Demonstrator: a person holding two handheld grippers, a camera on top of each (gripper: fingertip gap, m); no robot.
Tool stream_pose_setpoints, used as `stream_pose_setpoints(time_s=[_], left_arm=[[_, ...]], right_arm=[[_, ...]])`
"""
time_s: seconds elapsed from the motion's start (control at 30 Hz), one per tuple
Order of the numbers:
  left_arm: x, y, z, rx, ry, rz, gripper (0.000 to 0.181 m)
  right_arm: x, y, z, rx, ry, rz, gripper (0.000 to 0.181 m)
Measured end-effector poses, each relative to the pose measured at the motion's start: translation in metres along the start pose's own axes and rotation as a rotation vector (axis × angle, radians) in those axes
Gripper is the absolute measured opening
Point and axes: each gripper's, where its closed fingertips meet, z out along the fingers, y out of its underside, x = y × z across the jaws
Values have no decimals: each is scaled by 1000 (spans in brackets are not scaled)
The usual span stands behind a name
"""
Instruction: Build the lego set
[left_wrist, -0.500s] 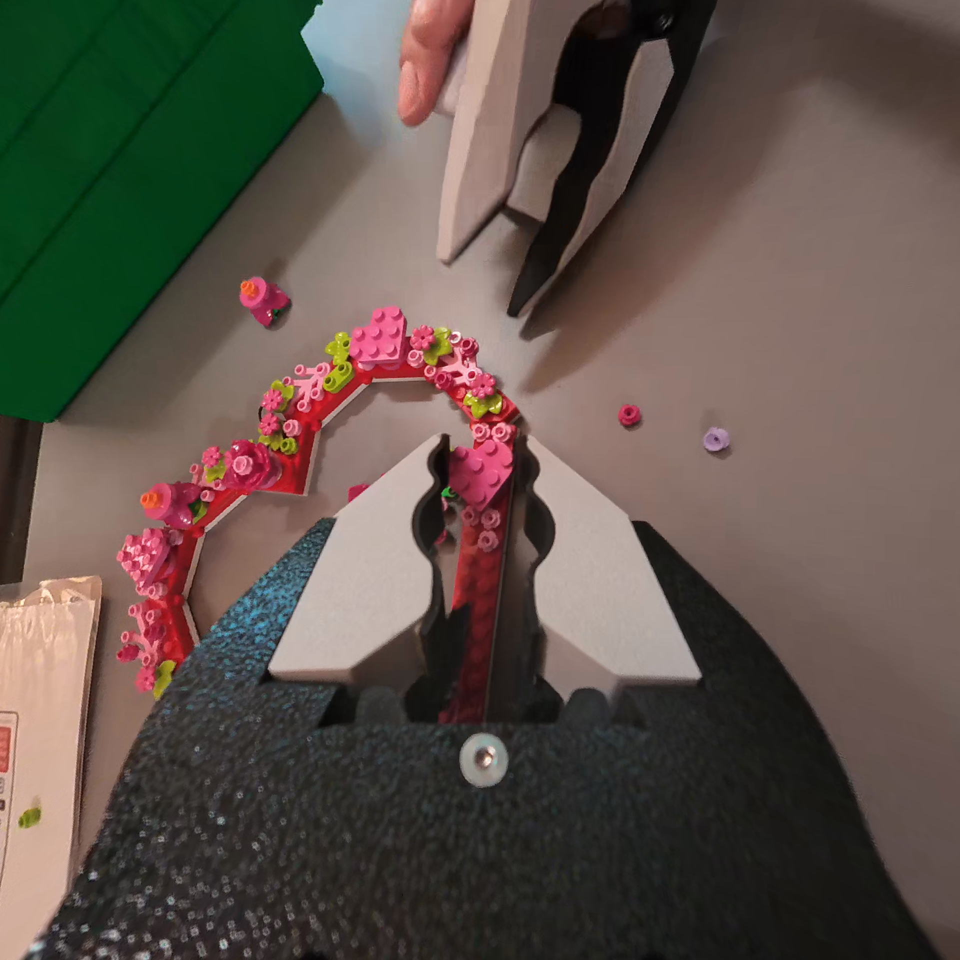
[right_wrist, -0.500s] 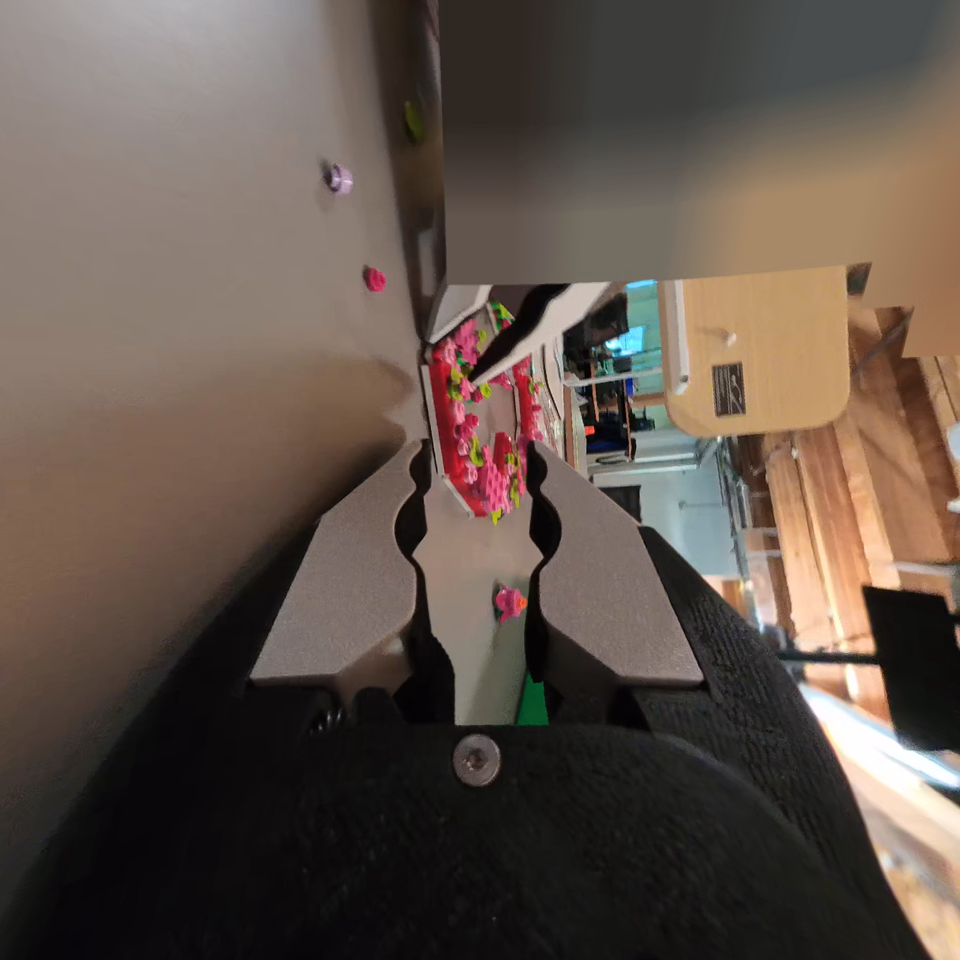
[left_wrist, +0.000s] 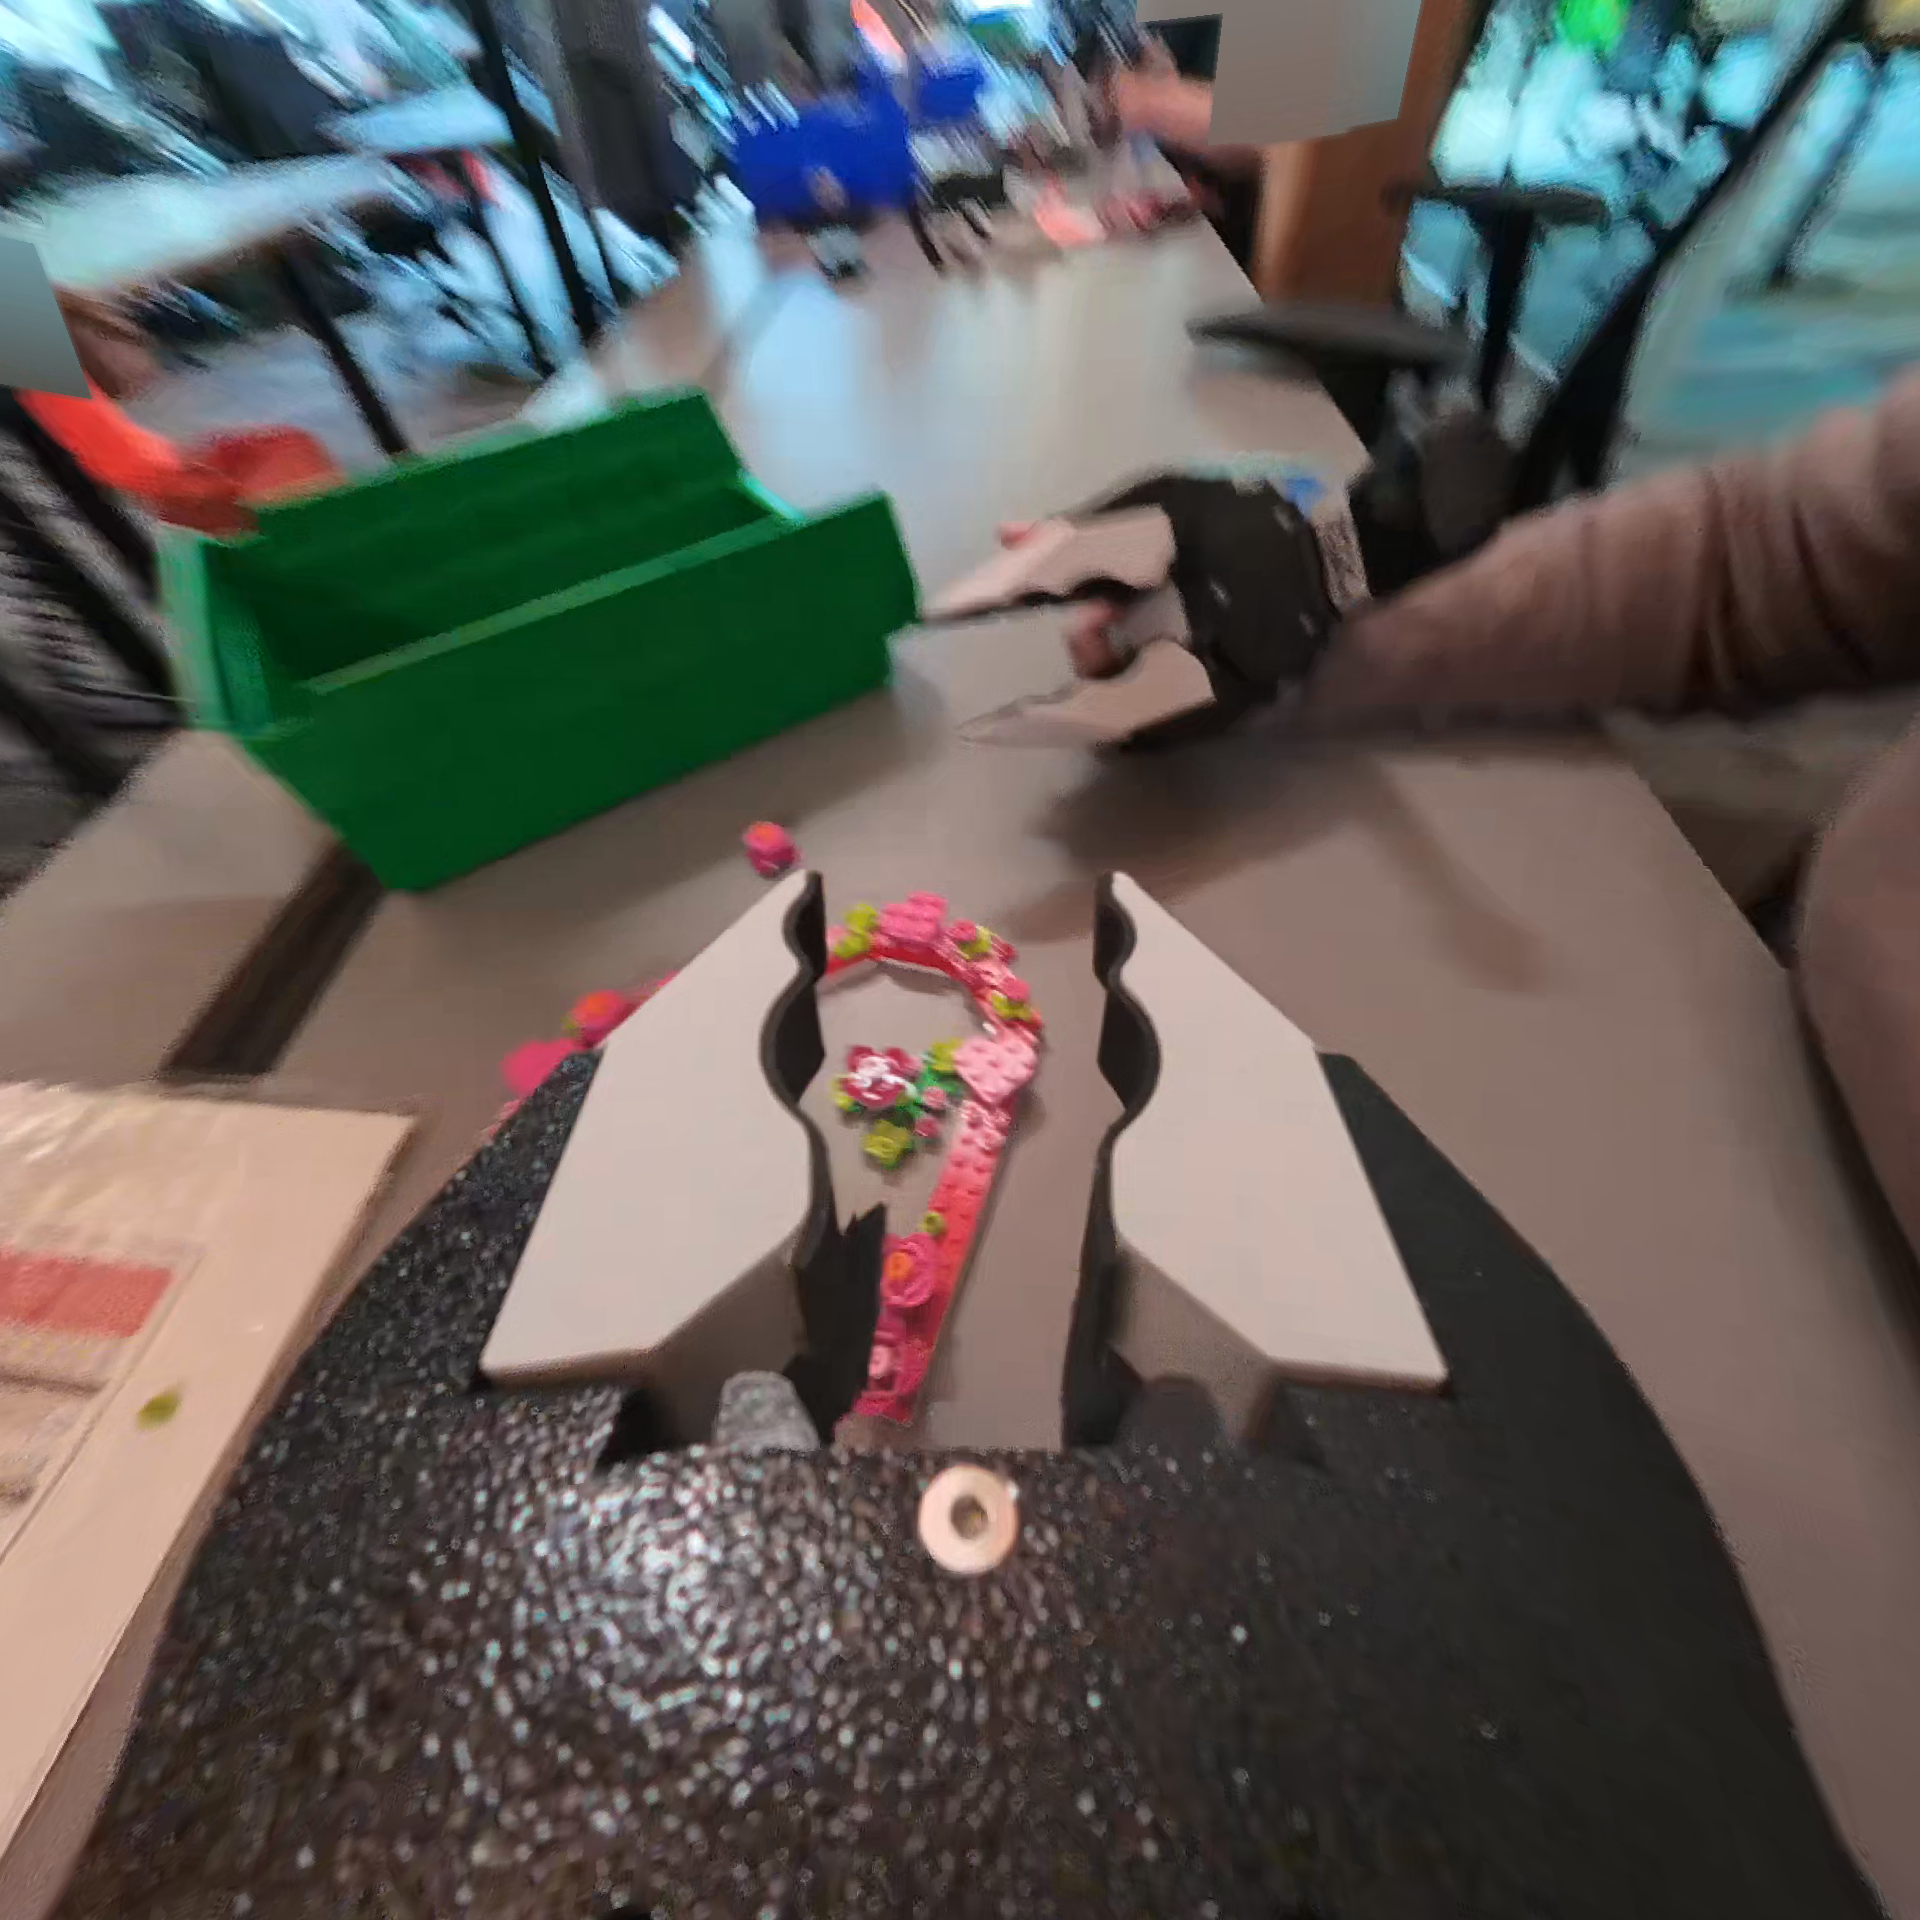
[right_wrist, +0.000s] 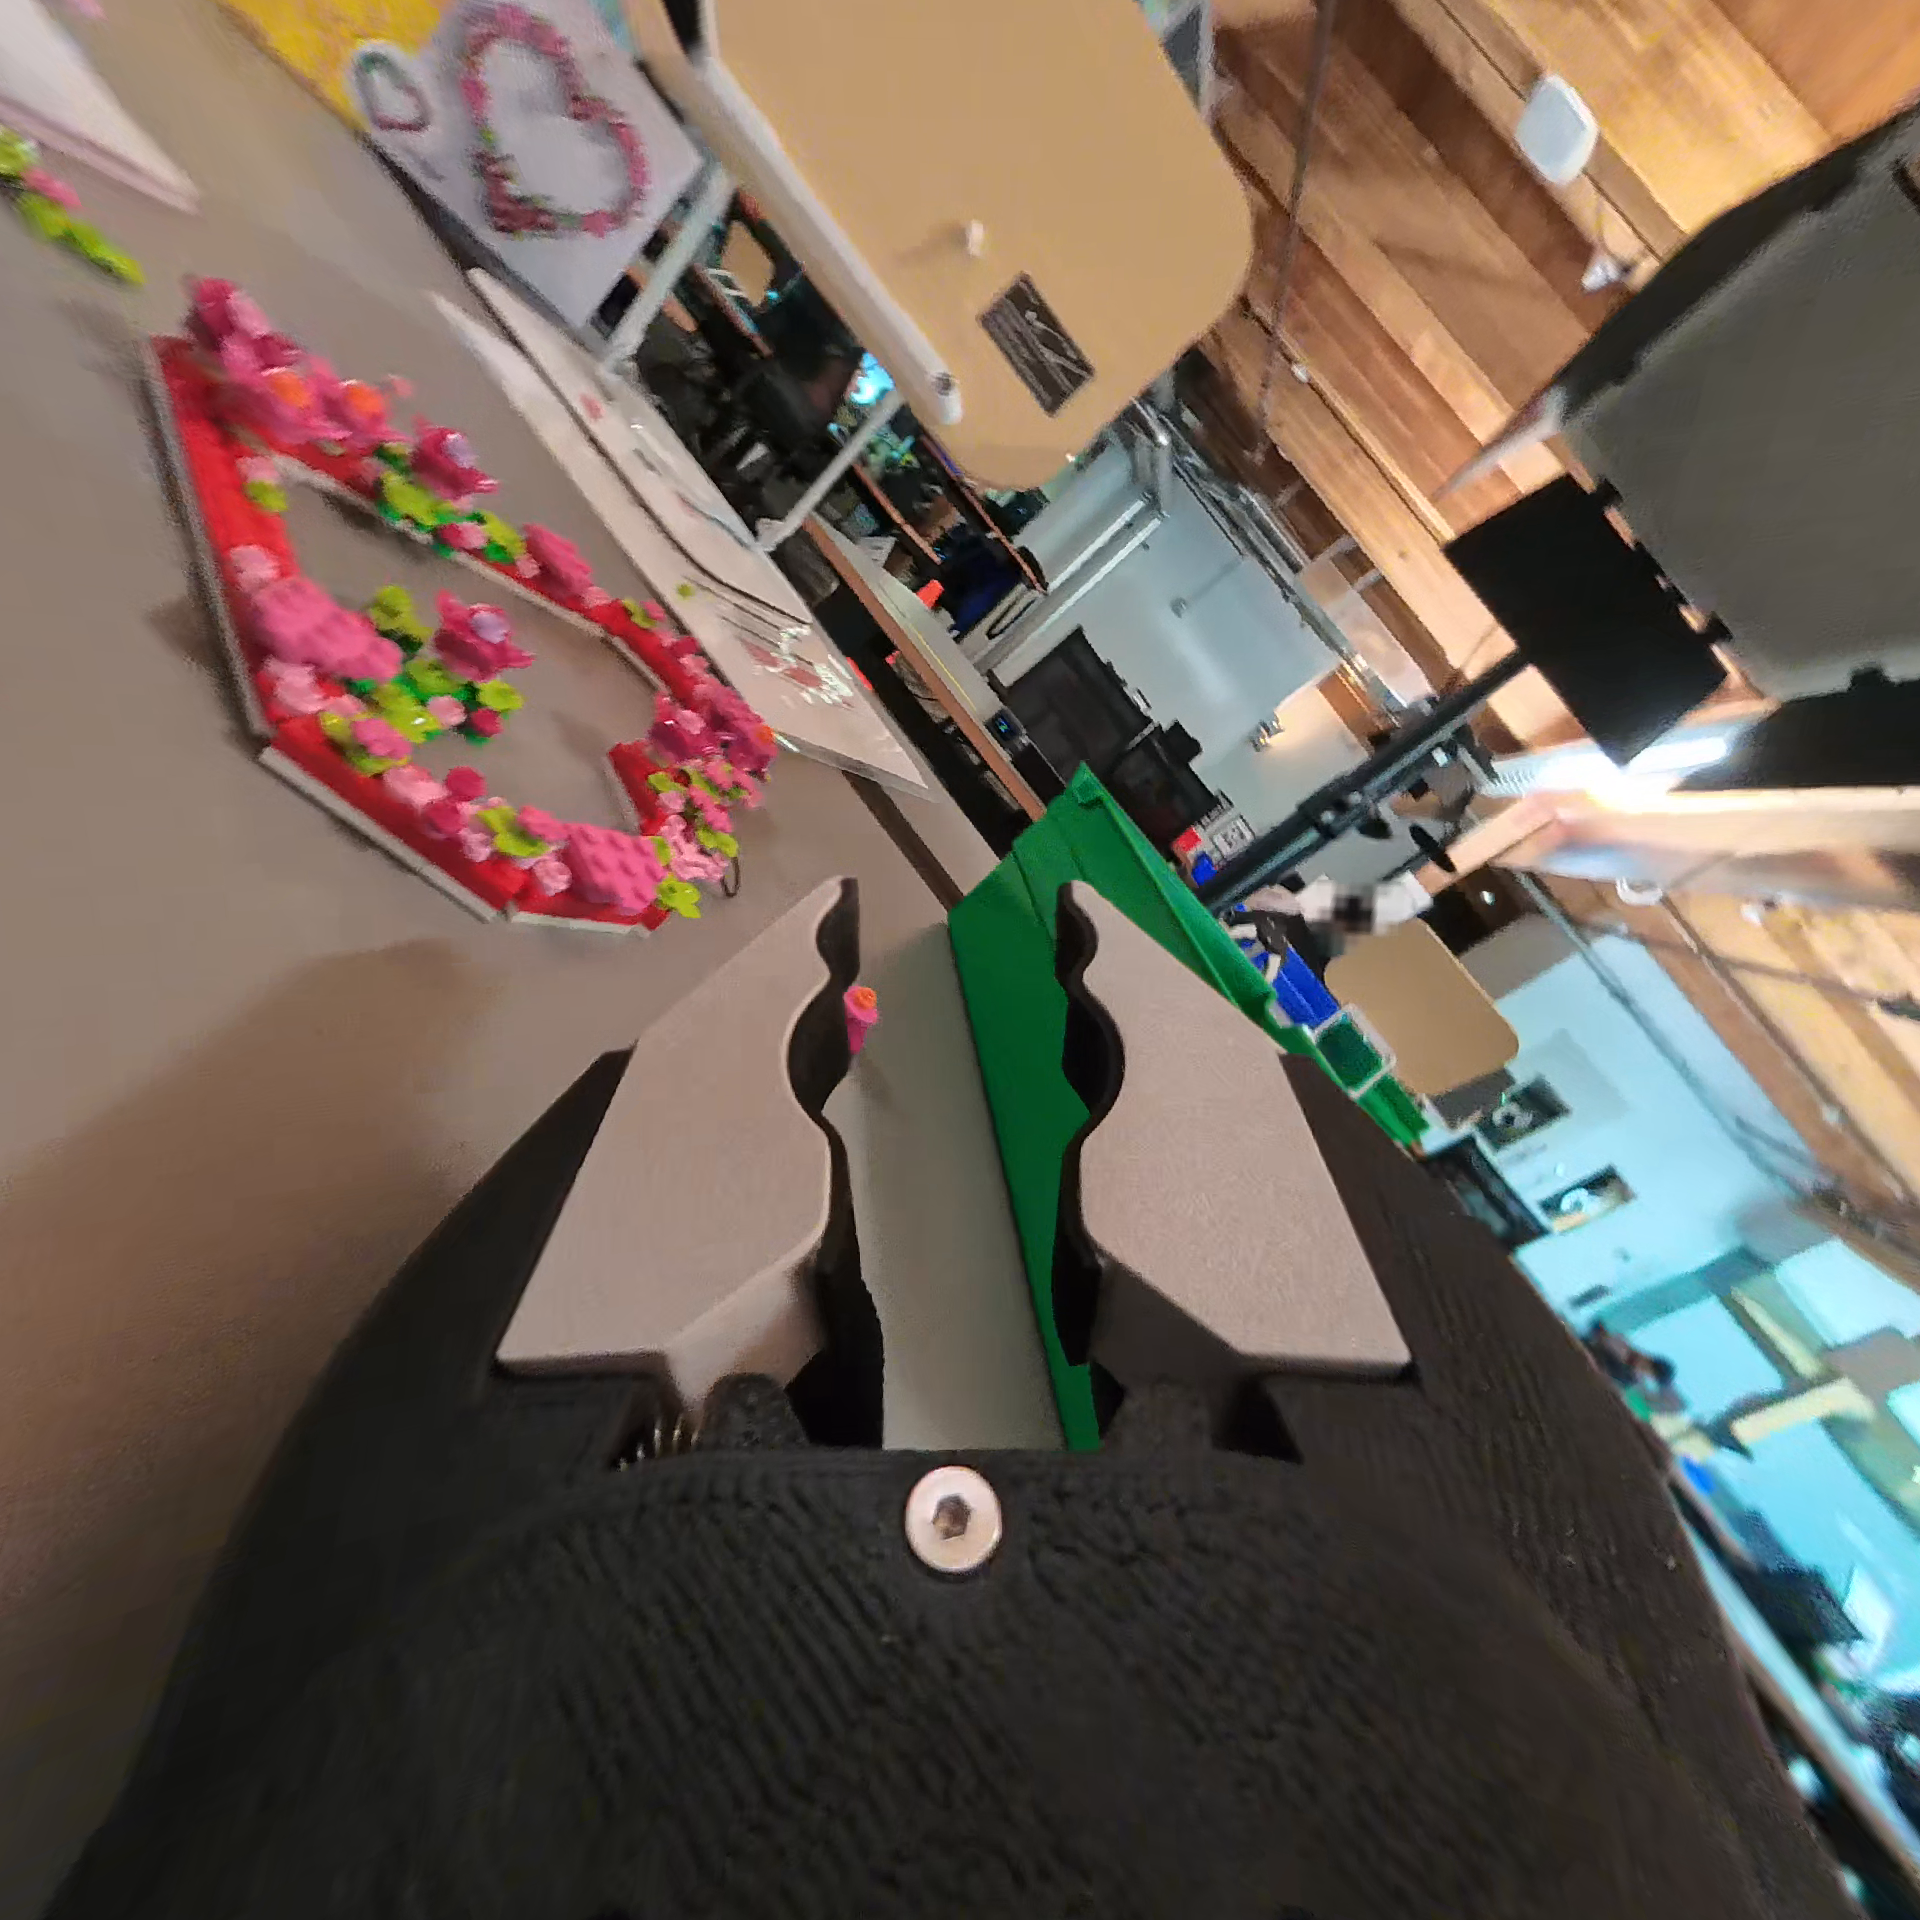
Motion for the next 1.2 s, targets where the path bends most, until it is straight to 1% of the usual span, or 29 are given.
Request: stream_pose_setpoints(time_s=[0.07,0.13,0.17,0.23,0.3,0.37,0.43,0.53,0.57,0.6,0.63,0.67,0.7,0.77,0.83,0.93,1.03,1.2], left_arm=[[-20,-10,-25,142,-163,-21,48],[-36,-11,-49,271,-323,-32,43],[-40,-8,-58,323,-378,-48,42],[-43,-1,-70,406,-453,-65,43],[-43,9,-77,464,-517,-56,43],[-43,13,-84,529,-575,-29,44],[-44,16,-93,593,-638,16,42],[-42,21,-97,611,-657,58,42],[-41,22,-96,618,-653,63,41],[-40,24,-94,611,-644,68,41],[-39,25,-92,599,-643,73,41],[-38,25,-90,596,-640,86,40],[-37,24,-90,598,-639,101,39],[-36,24,-89,599,-640,112,37],[-35,23,-90,608,-630,107,37],[-38,24,-90,613,-625,88,37],[-39,25,-90,615,-614,71,37],[-38,26,-88,613,-601,70,36]], right_arm=[[10,2,-1,-16,49,60,36],[17,3,-1,-28,91,125,34],[20,3,-1,-35,104,159,32],[20,6,2,-51,107,226,30],[22,7,6,-66,115,254,28],[18,8,15,-81,82,291,26],[14,11,26,-116,35,368,27],[9,15,42,-163,-20,496,25],[6,23,48,-221,-47,536,22],[0,37,53,-317,-82,587,20],[-13,48,56,-414,-169,660,21],[-21,59,58,-488,-216,721,25],[-21,65,61,-519,-218,752,25],[-17,65,67,-498,-214,795,25],[-23,66,71,-516,-260,814,27],[-32,69,74,-551,-305,783,32],[-34,71,76,-564,-321,783,32],[-28,73,76,-548,-321,895,27]])
